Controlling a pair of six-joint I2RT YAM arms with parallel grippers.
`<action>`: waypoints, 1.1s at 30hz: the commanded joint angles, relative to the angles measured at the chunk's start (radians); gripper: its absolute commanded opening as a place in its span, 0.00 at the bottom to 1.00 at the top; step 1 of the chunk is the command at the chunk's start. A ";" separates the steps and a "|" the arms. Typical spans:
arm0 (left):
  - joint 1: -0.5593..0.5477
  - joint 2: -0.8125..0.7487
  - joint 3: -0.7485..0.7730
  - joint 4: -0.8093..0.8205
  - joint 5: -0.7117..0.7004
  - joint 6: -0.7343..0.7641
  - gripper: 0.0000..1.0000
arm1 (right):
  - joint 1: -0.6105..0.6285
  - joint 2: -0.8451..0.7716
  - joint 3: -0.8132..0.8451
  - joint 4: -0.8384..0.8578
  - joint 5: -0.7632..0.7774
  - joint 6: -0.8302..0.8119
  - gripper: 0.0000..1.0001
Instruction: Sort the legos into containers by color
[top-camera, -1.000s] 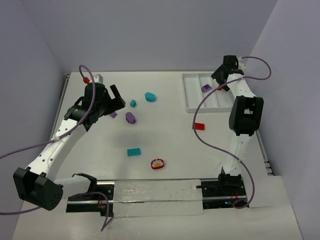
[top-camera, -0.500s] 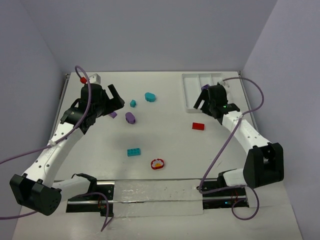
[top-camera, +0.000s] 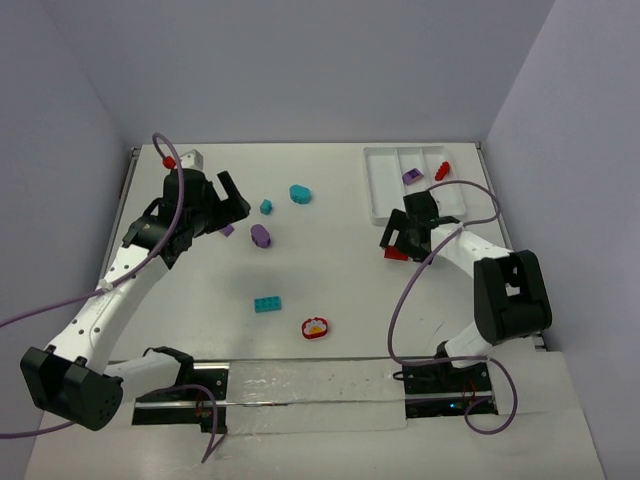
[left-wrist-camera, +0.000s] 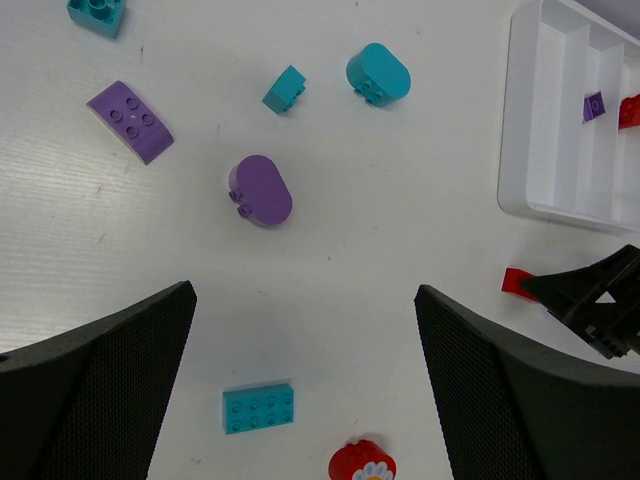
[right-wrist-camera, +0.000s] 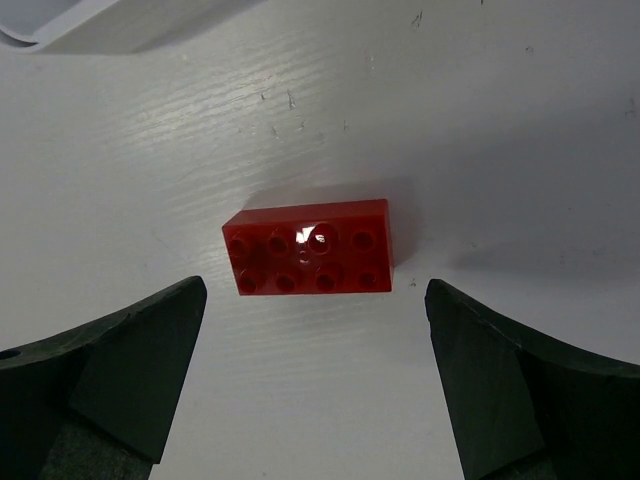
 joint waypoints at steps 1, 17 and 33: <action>-0.003 -0.002 0.003 0.019 0.005 -0.010 0.99 | -0.002 0.044 0.043 0.058 -0.036 -0.021 0.99; -0.004 0.025 0.012 0.040 0.012 -0.010 0.99 | 0.236 0.052 0.048 0.105 -0.202 -0.062 1.00; -0.003 0.013 0.021 0.021 0.005 -0.007 0.99 | 0.266 0.086 0.204 -0.072 0.234 -0.186 1.00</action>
